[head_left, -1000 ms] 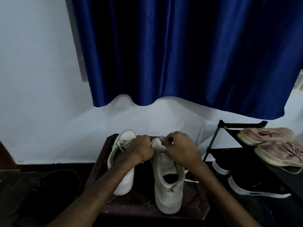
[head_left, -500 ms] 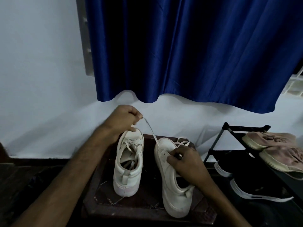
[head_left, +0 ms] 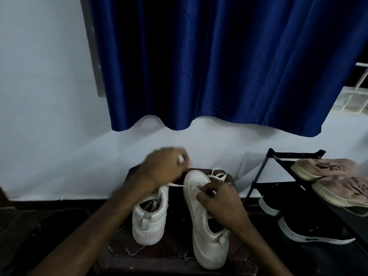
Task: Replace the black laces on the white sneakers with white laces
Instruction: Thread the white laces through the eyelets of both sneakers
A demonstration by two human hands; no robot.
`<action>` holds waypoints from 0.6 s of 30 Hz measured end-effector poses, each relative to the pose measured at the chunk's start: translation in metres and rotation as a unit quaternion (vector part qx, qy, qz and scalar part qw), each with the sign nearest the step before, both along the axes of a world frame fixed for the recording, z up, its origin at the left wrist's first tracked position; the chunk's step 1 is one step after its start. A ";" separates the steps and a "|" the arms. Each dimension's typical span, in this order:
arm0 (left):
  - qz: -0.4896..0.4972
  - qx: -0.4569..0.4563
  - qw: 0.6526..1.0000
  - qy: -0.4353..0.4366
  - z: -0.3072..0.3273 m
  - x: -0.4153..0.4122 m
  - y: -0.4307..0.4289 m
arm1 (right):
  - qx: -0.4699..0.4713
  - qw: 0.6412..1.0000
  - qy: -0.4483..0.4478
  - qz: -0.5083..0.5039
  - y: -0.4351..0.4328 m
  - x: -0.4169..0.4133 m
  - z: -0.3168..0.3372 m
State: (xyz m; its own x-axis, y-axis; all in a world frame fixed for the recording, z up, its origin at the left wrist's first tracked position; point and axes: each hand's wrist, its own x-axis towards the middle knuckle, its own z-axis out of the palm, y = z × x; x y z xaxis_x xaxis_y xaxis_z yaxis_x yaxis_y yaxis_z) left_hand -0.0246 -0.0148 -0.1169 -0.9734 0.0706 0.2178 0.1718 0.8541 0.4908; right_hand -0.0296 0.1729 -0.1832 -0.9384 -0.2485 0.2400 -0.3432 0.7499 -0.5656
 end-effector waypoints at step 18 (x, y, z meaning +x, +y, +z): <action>0.100 0.407 0.907 -0.039 0.038 0.007 -0.030 | -0.011 1.000 -0.001 -0.029 -0.001 0.000 -0.004</action>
